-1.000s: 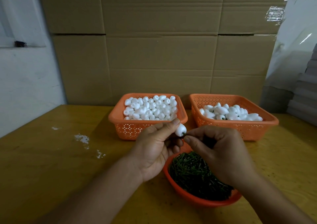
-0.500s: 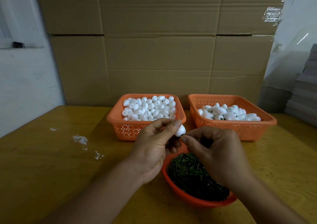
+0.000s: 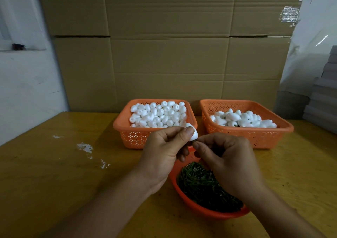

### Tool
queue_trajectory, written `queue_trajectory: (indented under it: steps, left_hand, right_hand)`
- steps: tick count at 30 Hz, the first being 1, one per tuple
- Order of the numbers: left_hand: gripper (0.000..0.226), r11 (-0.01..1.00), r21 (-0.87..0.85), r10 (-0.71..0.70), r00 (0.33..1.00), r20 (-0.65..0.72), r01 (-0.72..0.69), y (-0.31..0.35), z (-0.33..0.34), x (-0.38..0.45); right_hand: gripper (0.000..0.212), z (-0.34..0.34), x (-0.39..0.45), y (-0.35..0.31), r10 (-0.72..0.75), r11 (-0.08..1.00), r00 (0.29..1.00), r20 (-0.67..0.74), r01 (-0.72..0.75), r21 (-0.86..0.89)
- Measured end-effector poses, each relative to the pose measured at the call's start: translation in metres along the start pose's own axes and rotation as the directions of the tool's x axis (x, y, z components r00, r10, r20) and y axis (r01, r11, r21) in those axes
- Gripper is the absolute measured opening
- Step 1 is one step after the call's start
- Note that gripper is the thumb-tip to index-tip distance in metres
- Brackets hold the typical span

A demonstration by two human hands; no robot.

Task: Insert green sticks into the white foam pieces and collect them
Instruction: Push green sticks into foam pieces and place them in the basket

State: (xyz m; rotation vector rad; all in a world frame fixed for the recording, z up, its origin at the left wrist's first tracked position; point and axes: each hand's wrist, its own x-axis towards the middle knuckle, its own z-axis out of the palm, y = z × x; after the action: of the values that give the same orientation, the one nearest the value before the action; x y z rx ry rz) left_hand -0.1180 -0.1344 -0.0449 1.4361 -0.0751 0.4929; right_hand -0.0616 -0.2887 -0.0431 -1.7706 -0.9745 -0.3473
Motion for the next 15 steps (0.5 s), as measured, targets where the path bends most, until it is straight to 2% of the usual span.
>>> queue_trajectory:
  steps: [7,15]
  left_hand:
    - [0.031,0.995,0.088,0.04,0.999,0.021,-0.042,-0.0019,-0.0018,-0.0001]
    - [0.024,0.989,0.135,0.049,0.997,0.061,-0.057,-0.0036,-0.0037,0.001]
  right_hand:
    - [0.005,-0.0001,-0.0011,-0.0007,-0.003,1.0,1.0,-0.015,0.003,0.001]
    - [0.014,0.0018,-0.0024,-0.0026,-0.039,0.999,0.999,-0.026,0.039,-0.001]
